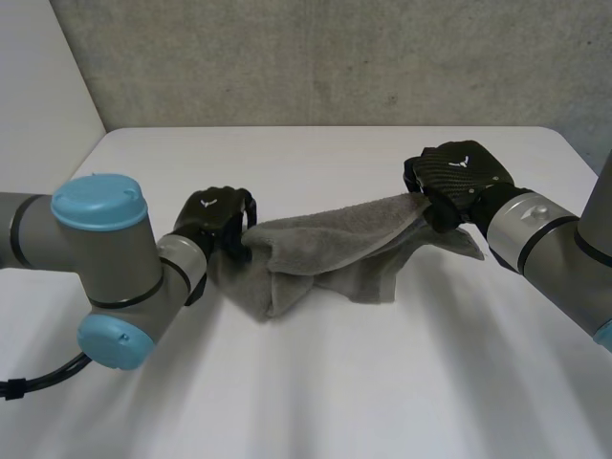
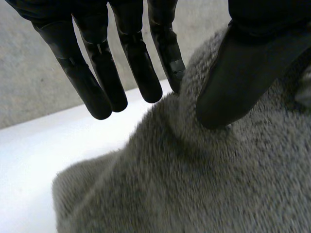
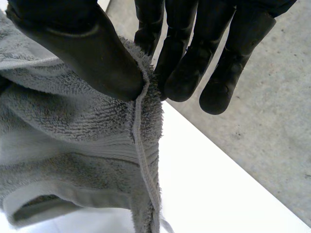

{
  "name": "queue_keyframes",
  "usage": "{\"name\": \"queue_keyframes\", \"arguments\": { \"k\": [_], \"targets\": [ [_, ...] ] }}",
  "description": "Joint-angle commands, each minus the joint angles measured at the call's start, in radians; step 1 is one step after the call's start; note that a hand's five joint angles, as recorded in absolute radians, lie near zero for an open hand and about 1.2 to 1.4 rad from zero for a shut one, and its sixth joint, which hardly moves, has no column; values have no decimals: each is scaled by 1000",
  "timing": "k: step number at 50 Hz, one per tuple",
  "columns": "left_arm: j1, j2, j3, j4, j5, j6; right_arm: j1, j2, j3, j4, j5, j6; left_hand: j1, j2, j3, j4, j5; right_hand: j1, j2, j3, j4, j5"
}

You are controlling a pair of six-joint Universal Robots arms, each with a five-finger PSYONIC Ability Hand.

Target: Fold the towel.

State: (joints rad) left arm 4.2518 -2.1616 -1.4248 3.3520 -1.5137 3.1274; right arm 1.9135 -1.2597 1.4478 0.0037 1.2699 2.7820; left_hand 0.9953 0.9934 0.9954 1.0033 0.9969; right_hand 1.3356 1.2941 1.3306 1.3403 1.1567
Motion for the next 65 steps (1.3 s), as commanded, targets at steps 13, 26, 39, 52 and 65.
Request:
{"name": "queue_keyframes", "arguments": {
  "k": [13, 26, 39, 52, 65],
  "targets": [
    [-10, -40, 9, -36, -3, 125, -60, 68, -40, -14, 88, -141, 199, 201, 199, 191, 23, 61, 102, 66, 56, 65],
    [5, 228, 38, -68, 3, 117, -54, -105, -107, -4, 78, -133, 401, 403, 401, 393, 225, 61, 102, 66, 56, 65],
    [91, 499, 119, -193, 24, 69, -67, -228, -263, 238, 43, -198, 401, 403, 401, 393, 225, 61, 102, 66, 56, 65],
    [135, 91, 245, -361, 113, 199, 37, 93, -342, 372, 147, -450, 401, 403, 401, 393, 225, 61, 102, 66, 56, 65],
    [129, -40, 435, 17, 64, 338, 111, 112, -397, -332, 270, -332, 401, 403, 401, 393, 225, 61, 102, 66, 56, 65]
  ]
}}
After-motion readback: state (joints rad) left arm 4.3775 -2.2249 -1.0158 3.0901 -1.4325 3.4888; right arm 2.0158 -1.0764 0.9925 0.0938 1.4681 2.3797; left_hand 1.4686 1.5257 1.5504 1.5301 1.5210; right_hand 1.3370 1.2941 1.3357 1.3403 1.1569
